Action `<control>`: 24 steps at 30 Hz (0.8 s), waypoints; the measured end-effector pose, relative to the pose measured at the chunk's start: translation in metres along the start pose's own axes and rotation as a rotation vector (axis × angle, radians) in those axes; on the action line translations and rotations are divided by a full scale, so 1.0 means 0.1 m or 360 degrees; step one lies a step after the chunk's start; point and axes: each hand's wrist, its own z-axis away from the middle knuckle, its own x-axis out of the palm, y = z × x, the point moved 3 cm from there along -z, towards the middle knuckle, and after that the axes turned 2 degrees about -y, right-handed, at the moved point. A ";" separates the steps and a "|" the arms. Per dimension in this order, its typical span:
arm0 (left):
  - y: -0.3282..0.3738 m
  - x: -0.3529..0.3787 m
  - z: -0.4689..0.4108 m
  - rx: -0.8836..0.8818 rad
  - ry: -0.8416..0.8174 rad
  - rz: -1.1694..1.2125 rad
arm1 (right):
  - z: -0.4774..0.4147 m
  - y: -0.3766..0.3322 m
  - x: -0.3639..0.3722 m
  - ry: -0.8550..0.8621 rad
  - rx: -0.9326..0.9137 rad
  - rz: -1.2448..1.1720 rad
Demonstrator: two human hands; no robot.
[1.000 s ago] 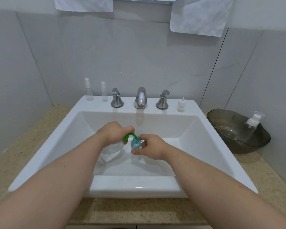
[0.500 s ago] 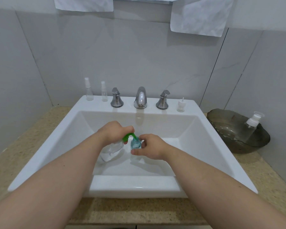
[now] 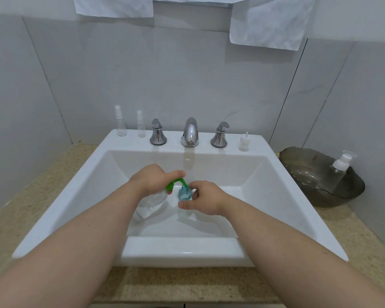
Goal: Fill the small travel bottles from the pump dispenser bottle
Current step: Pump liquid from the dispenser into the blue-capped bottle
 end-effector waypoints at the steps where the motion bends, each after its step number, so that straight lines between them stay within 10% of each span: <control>1: 0.00 0.01 0.00 0.0014 -0.0003 -0.0017 | 0.00 0.01 -0.01 0.0006 0.0013 -0.0008; 24: 0.01 0.04 -0.03 -0.0022 0.0001 -0.0010 | 0.02 -0.01 -0.01 0.0017 -0.0004 0.0037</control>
